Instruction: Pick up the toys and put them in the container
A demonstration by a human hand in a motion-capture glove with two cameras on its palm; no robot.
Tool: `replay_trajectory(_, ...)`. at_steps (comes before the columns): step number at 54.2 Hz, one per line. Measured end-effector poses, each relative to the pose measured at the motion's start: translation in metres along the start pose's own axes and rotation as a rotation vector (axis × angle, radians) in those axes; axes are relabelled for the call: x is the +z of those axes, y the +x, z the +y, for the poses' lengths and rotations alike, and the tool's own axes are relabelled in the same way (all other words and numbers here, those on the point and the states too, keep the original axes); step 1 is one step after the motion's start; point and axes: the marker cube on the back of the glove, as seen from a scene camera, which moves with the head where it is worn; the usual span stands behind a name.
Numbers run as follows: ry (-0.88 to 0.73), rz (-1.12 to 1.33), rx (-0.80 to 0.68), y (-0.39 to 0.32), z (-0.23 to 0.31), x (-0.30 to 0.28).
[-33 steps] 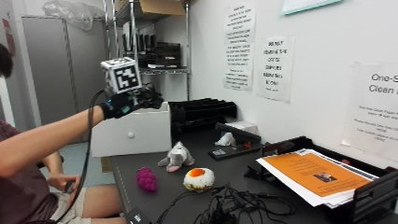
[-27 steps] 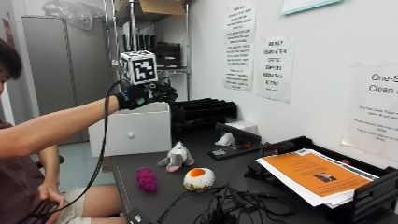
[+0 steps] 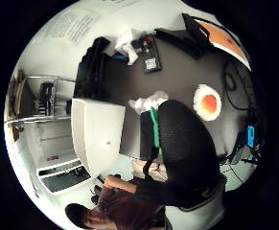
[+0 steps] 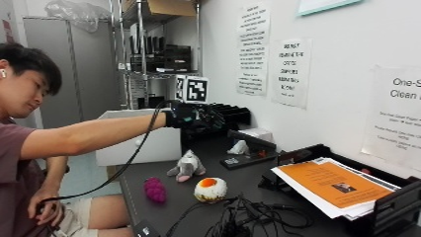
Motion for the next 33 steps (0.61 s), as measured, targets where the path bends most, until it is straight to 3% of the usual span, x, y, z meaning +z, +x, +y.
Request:
replay_trajectory(10, -0.088, -0.04, 0.027, 0.009, -0.038, 0.041)
replay_trajectory(20, -0.238, 0.015, 0.087, 0.015, -0.068, 0.12)
replay_trajectory(33, -0.387, -0.031, 0.135, 0.032, -0.061, 0.21)
